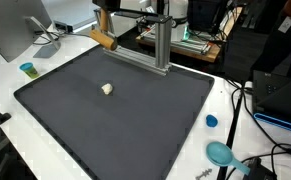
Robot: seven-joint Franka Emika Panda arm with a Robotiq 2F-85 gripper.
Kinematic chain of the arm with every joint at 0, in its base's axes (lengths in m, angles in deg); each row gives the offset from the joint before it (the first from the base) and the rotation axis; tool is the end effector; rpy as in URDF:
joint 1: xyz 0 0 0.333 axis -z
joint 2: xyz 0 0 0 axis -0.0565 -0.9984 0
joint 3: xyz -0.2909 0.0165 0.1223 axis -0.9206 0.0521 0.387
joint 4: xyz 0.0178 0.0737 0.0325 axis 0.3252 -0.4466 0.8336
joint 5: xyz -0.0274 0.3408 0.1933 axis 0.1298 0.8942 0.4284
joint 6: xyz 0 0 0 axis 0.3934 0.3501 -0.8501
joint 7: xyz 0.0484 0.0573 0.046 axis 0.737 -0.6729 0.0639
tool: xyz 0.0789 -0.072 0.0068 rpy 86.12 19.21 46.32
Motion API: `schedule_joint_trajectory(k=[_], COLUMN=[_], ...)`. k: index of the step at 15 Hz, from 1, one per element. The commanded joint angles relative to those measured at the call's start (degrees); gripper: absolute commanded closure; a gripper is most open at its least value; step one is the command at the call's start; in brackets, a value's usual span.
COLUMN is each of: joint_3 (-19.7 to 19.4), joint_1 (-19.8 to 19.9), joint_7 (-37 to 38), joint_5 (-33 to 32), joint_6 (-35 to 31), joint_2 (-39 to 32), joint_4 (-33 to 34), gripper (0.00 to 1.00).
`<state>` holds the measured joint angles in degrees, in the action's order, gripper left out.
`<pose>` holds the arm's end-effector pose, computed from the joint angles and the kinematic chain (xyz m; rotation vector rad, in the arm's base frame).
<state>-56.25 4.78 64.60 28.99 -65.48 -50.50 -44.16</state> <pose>0.4882 0.0005 0.5098 2.8932 -0.1669 0.4089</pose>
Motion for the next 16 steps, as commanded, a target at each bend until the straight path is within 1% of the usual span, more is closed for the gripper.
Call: schedule_joint_trajectory(k=[1,3,6,7,8,10,13,14,16], joint_3=[-1.91,-2.06,-2.12,-2.12,-2.04,-2.4,-3.97,-4.74,-6.44], joint_1=[-2.61,-3.3,-3.36,-3.36,-3.57,-4.01,-4.63,-4.78,-4.51], joint_7=[0.53,0.57,0.56,0.56,1.41,2.64,0.87,-1.18,-2.09], joint_5=[-0.55,-0.43,-0.4,-0.41,-0.75,-1.39,-0.15,1.37,1.59], joint_6=[1.61,2.63,3.37,3.51,3.84,3.52,1.81,1.41,2.0], joint_2=[-2.9,-6.26,-6.84,-6.79,-7.66,-11.95,-19.31,-21.69,-26.9], joint_4=[2.81,6.07,7.07,7.15,7.69,10.25,14.88,16.5,20.45], gripper=[0.54,0.54,0.54,0.79,0.79,0.79,0.79,0.79,0.79])
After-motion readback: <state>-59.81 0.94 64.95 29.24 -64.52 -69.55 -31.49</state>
